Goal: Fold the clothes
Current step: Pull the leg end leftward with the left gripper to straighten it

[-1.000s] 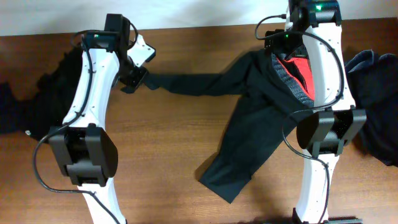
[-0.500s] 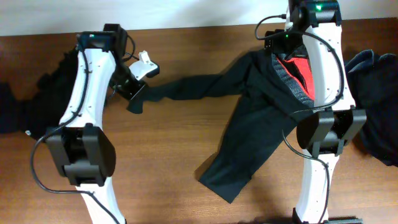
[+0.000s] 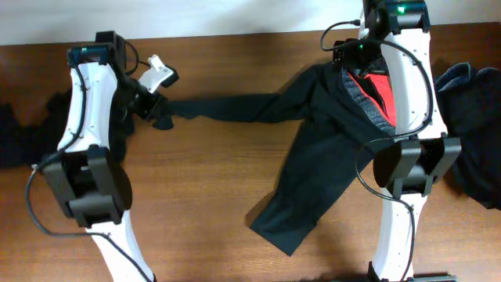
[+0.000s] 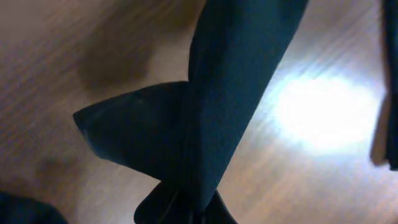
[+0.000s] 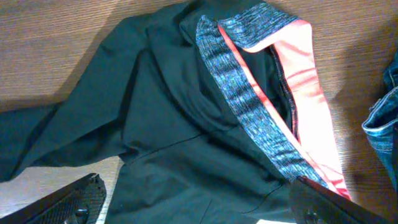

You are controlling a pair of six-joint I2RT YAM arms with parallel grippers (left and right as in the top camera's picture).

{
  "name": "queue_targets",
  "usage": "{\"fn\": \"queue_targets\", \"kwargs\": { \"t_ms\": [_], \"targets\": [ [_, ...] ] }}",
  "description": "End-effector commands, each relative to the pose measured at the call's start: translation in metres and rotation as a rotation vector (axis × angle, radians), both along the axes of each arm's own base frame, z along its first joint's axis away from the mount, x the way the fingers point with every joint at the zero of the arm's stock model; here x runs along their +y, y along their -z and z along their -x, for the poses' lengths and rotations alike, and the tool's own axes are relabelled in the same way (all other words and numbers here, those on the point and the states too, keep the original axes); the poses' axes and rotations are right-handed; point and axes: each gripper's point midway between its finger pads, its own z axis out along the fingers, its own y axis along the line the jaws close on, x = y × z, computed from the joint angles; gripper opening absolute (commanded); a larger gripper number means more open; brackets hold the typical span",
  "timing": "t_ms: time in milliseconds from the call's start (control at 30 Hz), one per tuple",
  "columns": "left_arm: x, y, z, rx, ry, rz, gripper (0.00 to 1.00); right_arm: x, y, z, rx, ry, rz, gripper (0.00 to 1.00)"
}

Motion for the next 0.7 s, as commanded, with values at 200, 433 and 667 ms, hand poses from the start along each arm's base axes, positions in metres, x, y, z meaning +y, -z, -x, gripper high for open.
{"fn": "queue_targets", "kwargs": {
  "t_ms": [200, 433, 667],
  "targets": [
    [-0.001, 0.048, -0.02, 0.052, -0.086, 0.031, 0.0, 0.005, -0.011, -0.002, -0.032, -0.009, -0.006, 0.99],
    [0.047, 0.055, -0.072, -0.058, -0.484, -0.174, 1.0, 0.005, -0.011, -0.002, -0.035, -0.009, -0.006, 0.99],
    [0.063, 0.042, -0.114, -0.229, -0.587, -0.194, 1.0, 0.005, -0.009, -0.002, -0.029, -0.009, -0.006, 0.99]
  ]
}}
